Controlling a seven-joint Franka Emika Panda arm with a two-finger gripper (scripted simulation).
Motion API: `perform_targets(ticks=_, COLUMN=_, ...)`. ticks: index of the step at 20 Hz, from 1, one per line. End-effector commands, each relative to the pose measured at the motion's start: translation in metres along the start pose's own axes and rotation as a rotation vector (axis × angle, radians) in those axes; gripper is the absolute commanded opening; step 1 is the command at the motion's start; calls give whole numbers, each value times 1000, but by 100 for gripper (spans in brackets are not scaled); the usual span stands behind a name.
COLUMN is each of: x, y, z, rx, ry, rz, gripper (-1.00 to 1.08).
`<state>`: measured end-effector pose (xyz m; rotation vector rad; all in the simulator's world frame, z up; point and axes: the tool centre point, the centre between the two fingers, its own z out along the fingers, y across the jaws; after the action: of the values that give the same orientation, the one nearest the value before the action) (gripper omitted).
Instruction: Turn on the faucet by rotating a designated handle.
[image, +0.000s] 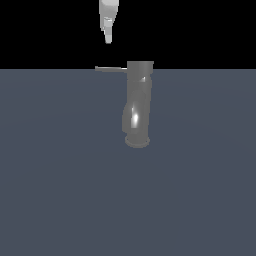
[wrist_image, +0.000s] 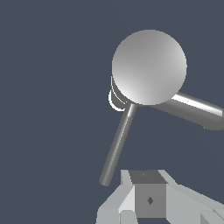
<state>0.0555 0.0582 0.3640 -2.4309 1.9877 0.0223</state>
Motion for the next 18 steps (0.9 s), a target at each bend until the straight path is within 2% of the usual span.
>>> perform_targets(ticks=1, x=-1, y=-12, z=12, rx=2, ry=2, rz=62, gripper=-100)
perform_targets(ticks=10, x=-7, y=-47, z=54, rx=7, ry=7, rz=249, gripper=-100)
perform_targets(ticks=18, x=-10, y=-62, z=74, rx=9, ry=10, rz=336, gripper=-100)
